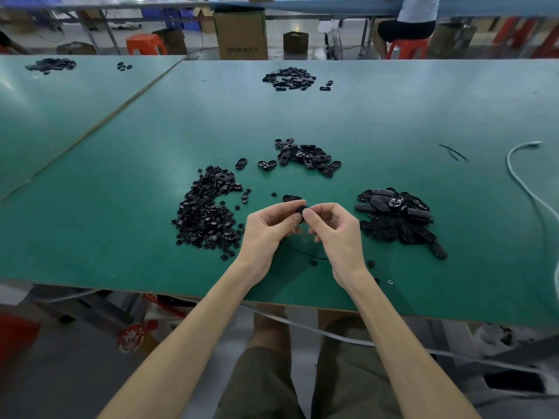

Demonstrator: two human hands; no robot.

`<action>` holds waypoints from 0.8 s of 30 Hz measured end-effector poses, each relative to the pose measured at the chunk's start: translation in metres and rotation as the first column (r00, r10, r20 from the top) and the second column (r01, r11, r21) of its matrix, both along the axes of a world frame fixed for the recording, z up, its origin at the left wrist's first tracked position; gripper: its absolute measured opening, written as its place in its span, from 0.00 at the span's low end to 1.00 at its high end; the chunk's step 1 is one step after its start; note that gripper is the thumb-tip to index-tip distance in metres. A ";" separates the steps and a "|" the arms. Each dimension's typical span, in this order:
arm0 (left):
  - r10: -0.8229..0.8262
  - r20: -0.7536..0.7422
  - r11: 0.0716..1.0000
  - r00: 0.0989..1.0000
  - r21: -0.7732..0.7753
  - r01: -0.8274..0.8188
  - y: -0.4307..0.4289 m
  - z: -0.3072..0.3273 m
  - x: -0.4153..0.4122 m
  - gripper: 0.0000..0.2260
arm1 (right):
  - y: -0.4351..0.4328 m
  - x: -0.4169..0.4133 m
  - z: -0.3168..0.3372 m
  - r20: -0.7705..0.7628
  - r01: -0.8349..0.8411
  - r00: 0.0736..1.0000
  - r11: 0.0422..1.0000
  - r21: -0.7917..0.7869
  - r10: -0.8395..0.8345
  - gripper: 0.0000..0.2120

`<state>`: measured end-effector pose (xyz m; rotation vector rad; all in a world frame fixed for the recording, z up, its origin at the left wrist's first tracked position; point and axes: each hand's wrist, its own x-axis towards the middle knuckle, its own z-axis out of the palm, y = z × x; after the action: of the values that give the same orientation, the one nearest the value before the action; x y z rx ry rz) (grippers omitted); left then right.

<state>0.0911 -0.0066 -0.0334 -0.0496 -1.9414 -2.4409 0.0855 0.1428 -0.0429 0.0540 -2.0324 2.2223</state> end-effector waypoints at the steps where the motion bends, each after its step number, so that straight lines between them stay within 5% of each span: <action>1: 0.010 -0.001 1.000 1.000 0.000 -0.010 0.000 0.000 0.000 0.11 | 0.000 0.000 0.000 -0.002 -0.003 1.000 1.000 0.000 0.003 0.03; 24: 0.039 -0.027 0.999 0.999 -0.018 -0.039 0.002 -0.004 0.000 0.11 | -0.002 0.000 0.003 0.014 -0.064 0.998 0.996 0.064 0.063 0.06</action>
<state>0.0907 -0.0047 -0.0371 -0.0434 -1.9356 -2.3860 0.0858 0.1413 -0.0398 0.1128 -2.1380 2.1979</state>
